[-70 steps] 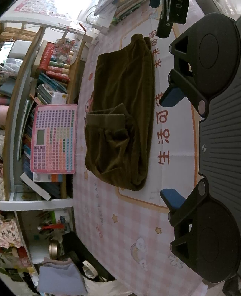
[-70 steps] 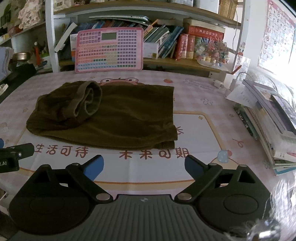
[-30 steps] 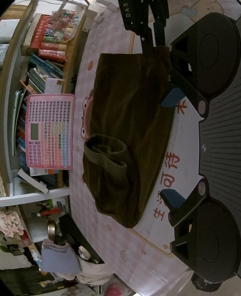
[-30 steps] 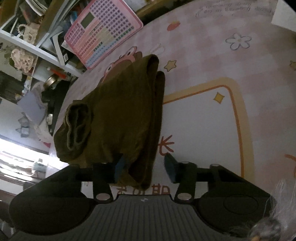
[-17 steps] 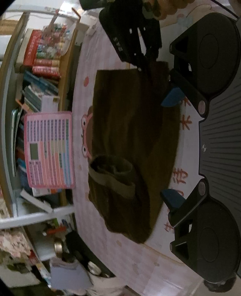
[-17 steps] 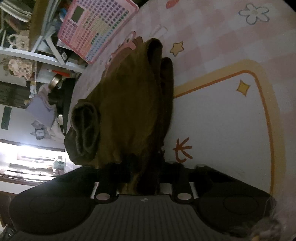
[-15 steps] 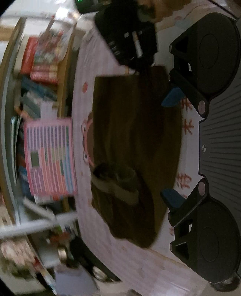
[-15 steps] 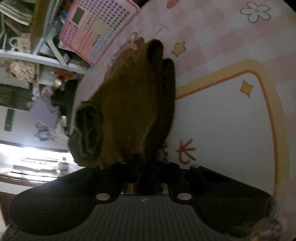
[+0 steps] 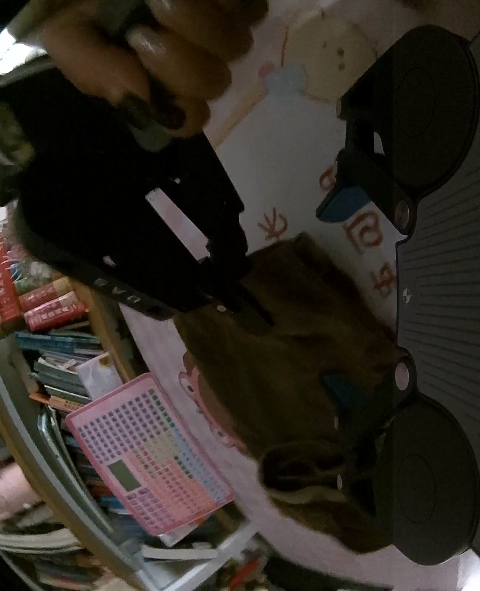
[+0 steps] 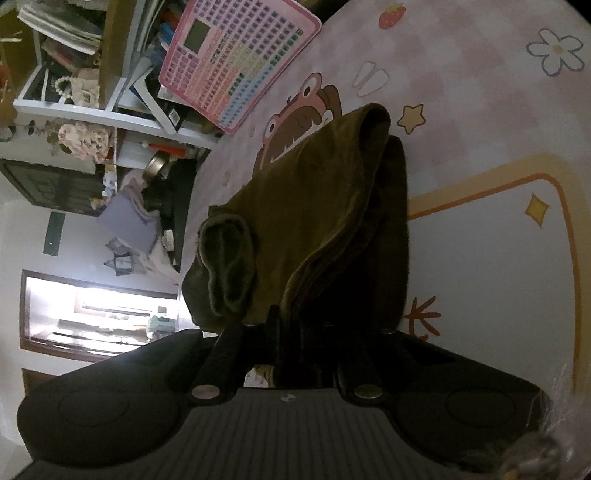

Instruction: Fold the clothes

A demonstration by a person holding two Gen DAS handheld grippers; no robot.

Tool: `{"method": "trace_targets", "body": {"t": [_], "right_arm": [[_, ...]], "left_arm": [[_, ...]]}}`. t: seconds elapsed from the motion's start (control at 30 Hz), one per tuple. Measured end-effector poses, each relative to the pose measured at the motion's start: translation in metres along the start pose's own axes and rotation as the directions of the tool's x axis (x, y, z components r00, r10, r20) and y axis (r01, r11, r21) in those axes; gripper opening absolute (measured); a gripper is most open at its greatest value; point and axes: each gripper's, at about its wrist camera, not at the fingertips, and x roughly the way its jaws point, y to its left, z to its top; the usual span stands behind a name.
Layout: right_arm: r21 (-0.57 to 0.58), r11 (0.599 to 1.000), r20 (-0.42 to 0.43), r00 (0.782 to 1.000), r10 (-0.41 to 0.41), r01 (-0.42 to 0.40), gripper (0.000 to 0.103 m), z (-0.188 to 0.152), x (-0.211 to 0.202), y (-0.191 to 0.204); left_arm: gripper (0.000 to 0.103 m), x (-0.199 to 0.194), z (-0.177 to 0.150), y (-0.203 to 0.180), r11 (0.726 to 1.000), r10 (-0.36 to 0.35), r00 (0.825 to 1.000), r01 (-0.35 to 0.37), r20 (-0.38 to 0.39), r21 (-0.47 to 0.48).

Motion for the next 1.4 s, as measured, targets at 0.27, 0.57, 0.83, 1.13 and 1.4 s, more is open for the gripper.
{"method": "trace_targets", "body": {"t": [0.27, 0.57, 0.83, 1.13, 1.4], "right_arm": [[-0.02, 1.0, -0.005, 1.0, 0.022, -0.022, 0.008, 0.002, 0.0, 0.016], [0.031, 0.996, 0.101, 0.991, -0.083, 0.081, 0.057, 0.01, -0.027, -0.002], [0.155, 0.982, 0.079, 0.989, -0.122, 0.108, 0.061, 0.012, -0.028, -0.025], [0.214, 0.973, 0.016, 0.996, -0.088, 0.082, 0.07, 0.017, -0.004, -0.026], [0.325, 0.945, 0.02, 0.999, -0.027, 0.019, 0.056, 0.042, 0.018, -0.026]], "left_arm": [[0.025, 0.021, 0.002, -0.014, 0.974, 0.114, 0.993, -0.107, -0.025, 0.197], [0.027, 0.022, 0.0, -0.021, 0.972, 0.101, 0.995, -0.099, 0.002, 0.211], [0.027, 0.026, -0.002, -0.023, 0.974, 0.097, 0.995, -0.099, 0.022, 0.203], [0.008, -0.015, 0.005, 0.027, 0.997, -0.002, 0.992, 0.012, 0.125, -0.079], [0.008, -0.029, -0.003, 0.036, 0.993, -0.039, 0.989, 0.055, 0.144, -0.107]]}}
